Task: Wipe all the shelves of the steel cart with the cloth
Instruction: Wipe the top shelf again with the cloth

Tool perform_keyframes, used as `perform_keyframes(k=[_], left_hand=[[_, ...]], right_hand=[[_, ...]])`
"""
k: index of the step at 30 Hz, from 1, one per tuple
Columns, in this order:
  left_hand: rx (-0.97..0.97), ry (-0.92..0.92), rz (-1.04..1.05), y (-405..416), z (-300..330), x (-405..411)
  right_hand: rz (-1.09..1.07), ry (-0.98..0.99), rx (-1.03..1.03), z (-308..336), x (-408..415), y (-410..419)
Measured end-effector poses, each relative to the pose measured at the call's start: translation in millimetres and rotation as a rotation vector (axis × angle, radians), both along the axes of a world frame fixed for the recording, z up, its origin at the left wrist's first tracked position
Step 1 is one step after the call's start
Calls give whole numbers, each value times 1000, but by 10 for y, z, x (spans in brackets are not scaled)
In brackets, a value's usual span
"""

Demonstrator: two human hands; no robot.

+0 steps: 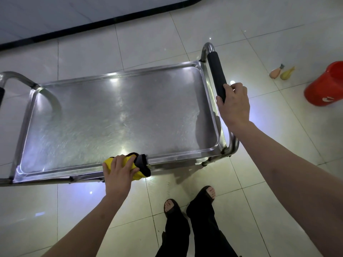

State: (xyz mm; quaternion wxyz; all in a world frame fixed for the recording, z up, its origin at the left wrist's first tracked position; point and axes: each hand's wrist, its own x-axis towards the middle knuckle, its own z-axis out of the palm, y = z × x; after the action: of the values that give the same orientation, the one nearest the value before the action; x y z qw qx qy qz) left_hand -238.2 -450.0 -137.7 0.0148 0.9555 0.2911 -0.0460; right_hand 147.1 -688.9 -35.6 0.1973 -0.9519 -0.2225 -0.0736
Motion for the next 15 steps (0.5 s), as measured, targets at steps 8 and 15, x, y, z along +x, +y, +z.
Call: perform_keyframes(k=[8,15], left_hand=[[-23,-51,69,-94,26,88],[-14,-26,41,-260,109,203]], right_hand=[[67,-24,2,67,-170,7],[107,13,103,-22,-606,-111]])
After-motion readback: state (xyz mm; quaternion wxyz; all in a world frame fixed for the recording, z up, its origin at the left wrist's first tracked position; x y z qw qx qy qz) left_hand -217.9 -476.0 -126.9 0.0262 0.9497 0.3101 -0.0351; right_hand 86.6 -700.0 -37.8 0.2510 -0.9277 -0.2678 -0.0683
